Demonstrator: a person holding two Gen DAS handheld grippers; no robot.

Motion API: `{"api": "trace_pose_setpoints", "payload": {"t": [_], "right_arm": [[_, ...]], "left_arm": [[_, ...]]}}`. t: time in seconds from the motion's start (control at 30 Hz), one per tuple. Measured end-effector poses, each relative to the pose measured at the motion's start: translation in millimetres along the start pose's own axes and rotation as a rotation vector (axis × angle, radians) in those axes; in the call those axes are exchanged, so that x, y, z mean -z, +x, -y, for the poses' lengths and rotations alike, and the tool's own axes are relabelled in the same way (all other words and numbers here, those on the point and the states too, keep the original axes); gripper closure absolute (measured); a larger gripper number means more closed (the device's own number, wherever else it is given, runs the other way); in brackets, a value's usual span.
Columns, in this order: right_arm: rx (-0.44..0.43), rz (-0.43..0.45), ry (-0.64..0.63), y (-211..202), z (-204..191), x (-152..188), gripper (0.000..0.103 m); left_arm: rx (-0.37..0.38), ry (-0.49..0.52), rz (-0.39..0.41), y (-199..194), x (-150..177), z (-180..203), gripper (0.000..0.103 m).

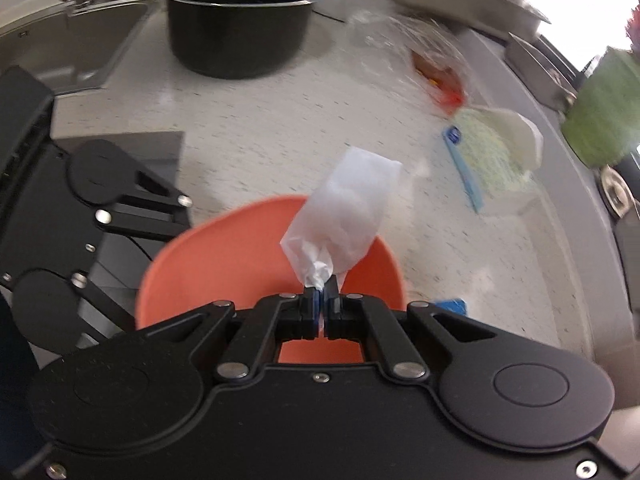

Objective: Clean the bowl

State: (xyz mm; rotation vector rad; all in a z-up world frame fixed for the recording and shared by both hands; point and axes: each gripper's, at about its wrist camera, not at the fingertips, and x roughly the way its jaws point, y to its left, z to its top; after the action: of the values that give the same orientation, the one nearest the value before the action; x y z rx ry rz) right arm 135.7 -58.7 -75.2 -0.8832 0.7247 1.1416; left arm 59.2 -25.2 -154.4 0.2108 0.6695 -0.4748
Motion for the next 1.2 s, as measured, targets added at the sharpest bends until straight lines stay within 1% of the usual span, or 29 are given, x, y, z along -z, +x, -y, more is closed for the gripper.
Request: {"api": "trace_pose_setpoints", "payload": {"t": [0.07, 0.23, 0.33, 0.53, 0.6, 0.67, 0.77, 0.9, 1.03, 1.2], "right_arm": [[0.007, -0.003, 0.007, -2, 5, 6, 0.101], [-0.009, -0.023, 0.008, -11, 9, 24, 0.101], [-0.043, -0.032, 0.002, -18, 9, 29, 0.101], [-0.115, -0.085, -0.076, -28, 3, 23, 0.101], [-0.151, -0.117, -0.135, -32, -2, 18, 0.101], [-0.170, -0.135, -0.175, -35, -7, 14, 0.101], [-0.213, -0.186, -0.275, -39, -17, 4, 0.101], [-0.254, -0.262, -0.454, -38, -34, -11, 0.101], [-0.273, -0.304, -0.610, -32, -50, -24, 0.101], [-0.298, -0.331, -0.733, -22, -63, -43, 0.101]], "left_arm": [[0.001, 0.004, 0.001, 0, 0, -1, 0.065], [0.008, 0.015, -0.001, 0, -1, -2, 0.065], [0.009, 0.021, -0.004, 1, -1, -4, 0.065], [0.015, 0.035, -0.011, 3, -3, -8, 0.065], [0.016, 0.035, -0.011, 2, -3, -7, 0.065], [0.018, 0.037, -0.012, 2, -3, -7, 0.065], [0.023, 0.041, -0.015, 4, -4, -8, 0.065], [0.025, 0.053, -0.017, 5, -6, -9, 0.065], [0.026, 0.055, -0.013, 6, -5, -10, 0.065], [0.022, 0.057, -0.012, 6, -5, -9, 0.065]]}}
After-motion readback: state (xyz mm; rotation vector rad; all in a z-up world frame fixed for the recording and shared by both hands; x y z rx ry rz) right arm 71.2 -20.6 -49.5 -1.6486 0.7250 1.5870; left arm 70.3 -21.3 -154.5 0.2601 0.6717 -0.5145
